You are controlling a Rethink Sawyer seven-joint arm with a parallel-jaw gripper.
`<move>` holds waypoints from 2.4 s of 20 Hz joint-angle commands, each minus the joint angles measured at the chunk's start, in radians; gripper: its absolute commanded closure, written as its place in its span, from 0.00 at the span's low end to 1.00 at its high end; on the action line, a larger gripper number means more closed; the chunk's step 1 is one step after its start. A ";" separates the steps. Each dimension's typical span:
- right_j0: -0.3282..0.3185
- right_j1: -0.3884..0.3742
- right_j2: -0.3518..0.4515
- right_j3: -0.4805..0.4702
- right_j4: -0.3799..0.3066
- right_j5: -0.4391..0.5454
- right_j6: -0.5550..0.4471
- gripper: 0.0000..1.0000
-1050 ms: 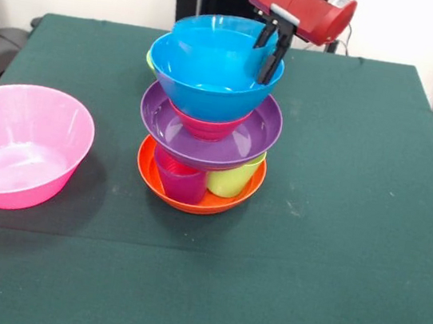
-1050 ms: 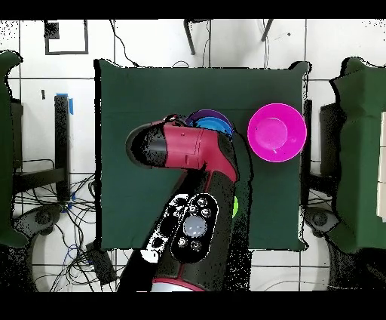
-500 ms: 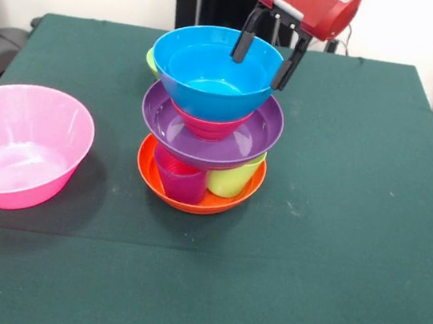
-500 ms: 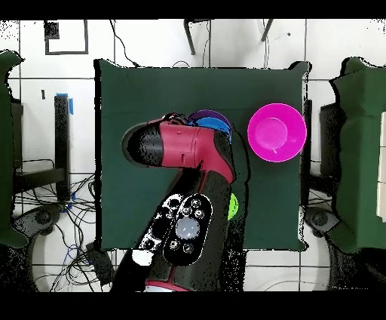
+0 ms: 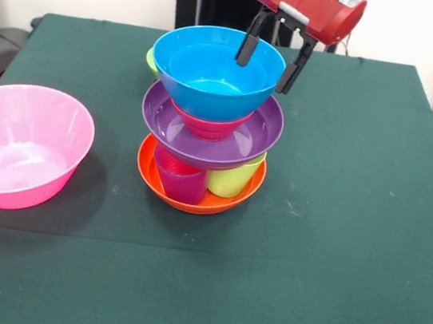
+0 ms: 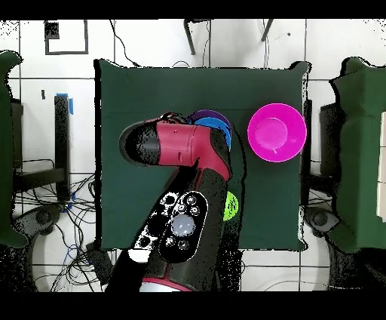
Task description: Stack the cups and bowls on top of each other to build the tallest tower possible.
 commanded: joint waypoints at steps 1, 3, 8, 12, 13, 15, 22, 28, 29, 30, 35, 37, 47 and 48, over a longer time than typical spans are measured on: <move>-0.008 0.041 0.073 -0.011 -0.036 0.090 0.020 0.00; -0.020 0.030 0.082 -0.018 -0.032 0.098 0.006 0.00; -0.069 0.005 0.116 -0.071 -0.025 0.163 -0.065 0.00; -0.096 0.016 0.130 -0.104 -0.038 0.174 -0.092 0.00; -0.100 0.021 0.133 -0.112 -0.043 0.171 -0.097 0.00; -0.112 0.033 0.137 -0.128 -0.054 0.159 -0.104 0.00; -0.212 0.058 0.218 -0.210 -0.096 0.180 -0.272 0.00; -0.296 0.043 0.322 -0.201 -0.144 0.183 -0.421 0.00; -0.315 0.053 0.346 -0.205 -0.152 0.176 -0.440 0.00; -0.332 0.058 0.371 -0.200 -0.163 0.164 -0.462 0.00; -0.399 0.101 0.477 -0.166 -0.192 0.099 -0.499 0.00; -0.412 0.112 0.501 -0.160 -0.203 0.092 -0.506 0.00; -0.431 0.154 0.518 -0.157 -0.293 0.020 -0.504 0.00; -0.428 0.154 0.510 -0.169 -0.307 0.029 -0.507 0.00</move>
